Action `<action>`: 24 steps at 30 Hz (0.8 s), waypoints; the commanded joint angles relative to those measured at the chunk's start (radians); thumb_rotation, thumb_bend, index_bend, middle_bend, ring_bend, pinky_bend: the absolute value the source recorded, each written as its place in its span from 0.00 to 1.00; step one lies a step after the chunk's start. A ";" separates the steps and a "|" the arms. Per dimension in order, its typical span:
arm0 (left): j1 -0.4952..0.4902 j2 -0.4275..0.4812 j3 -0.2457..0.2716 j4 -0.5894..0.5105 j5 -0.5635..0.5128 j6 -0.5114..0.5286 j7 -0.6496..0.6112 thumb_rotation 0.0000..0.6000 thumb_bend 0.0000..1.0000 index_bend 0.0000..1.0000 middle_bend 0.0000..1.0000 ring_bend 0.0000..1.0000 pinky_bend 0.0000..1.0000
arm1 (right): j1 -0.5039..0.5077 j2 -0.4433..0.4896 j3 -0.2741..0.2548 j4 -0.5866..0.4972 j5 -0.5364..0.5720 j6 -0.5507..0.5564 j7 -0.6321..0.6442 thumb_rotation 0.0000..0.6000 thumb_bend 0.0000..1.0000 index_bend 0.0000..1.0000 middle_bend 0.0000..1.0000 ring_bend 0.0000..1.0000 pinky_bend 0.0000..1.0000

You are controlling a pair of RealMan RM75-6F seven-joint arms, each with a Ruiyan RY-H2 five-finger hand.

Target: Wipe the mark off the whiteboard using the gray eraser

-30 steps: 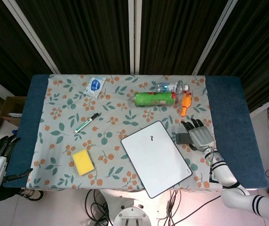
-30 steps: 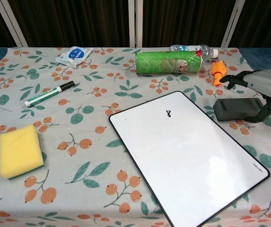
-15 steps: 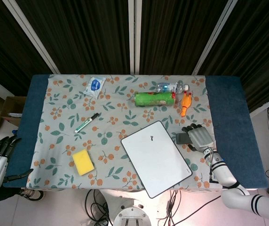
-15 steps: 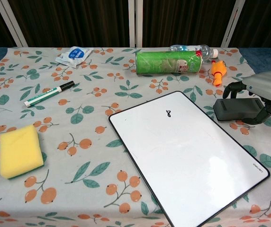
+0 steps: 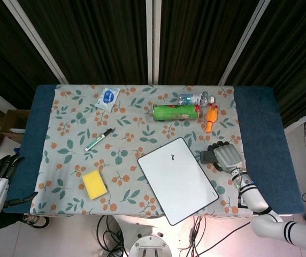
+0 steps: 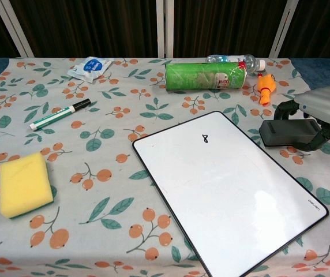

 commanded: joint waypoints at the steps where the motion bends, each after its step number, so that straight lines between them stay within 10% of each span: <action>1: 0.000 0.000 0.000 0.001 -0.001 0.000 -0.001 0.55 0.02 0.14 0.10 0.09 0.16 | -0.001 -0.004 0.000 0.005 -0.005 0.009 0.003 1.00 0.23 0.39 0.34 0.27 0.35; 24: -0.005 0.004 -0.002 0.006 -0.005 -0.009 -0.010 0.55 0.02 0.14 0.10 0.09 0.16 | 0.055 -0.016 0.062 -0.055 -0.055 0.050 0.012 1.00 0.30 0.58 0.47 0.41 0.54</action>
